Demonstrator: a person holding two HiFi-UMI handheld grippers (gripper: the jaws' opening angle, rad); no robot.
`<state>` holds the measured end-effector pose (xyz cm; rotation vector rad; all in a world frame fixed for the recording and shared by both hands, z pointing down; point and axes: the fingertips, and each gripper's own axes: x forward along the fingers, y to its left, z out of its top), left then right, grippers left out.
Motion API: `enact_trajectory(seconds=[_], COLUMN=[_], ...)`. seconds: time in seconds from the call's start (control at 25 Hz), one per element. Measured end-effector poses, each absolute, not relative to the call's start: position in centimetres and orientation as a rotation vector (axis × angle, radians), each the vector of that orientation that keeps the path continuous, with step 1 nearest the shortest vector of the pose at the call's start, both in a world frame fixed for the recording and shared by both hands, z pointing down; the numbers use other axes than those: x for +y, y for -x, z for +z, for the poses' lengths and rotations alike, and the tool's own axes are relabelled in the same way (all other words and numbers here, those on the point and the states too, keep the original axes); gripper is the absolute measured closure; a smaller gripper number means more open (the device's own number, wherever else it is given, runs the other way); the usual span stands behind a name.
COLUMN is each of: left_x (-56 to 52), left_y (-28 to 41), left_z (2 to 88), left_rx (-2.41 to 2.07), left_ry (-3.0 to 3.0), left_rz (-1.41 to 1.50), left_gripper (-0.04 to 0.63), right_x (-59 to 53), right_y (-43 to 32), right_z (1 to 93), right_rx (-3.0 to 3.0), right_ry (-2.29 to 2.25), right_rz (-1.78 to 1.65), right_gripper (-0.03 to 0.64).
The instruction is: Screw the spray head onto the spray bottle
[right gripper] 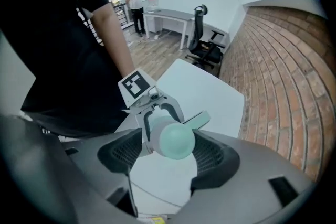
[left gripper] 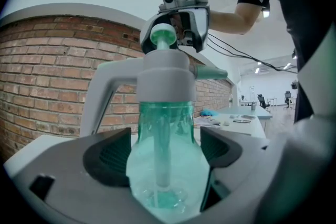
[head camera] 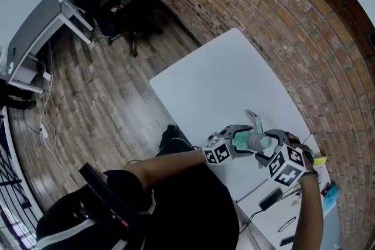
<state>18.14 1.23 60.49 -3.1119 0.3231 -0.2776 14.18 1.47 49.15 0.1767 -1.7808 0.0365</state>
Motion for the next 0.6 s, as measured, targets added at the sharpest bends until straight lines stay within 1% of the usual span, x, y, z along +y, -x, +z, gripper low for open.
enact_trajectory(seconds=[0.6], left_x=[1.0], left_y=[-18.2], left_z=[60.3], left_rx=[0.319], left_ry=[3.112], left_rz=[-0.269], left_gripper=[0.183], right_x=[1.0], right_y=[-15.2], right_z=[49.5], right_rx=[-1.623], right_ry=[0.227], right_rz=[-0.431], right_gripper=[0.334])
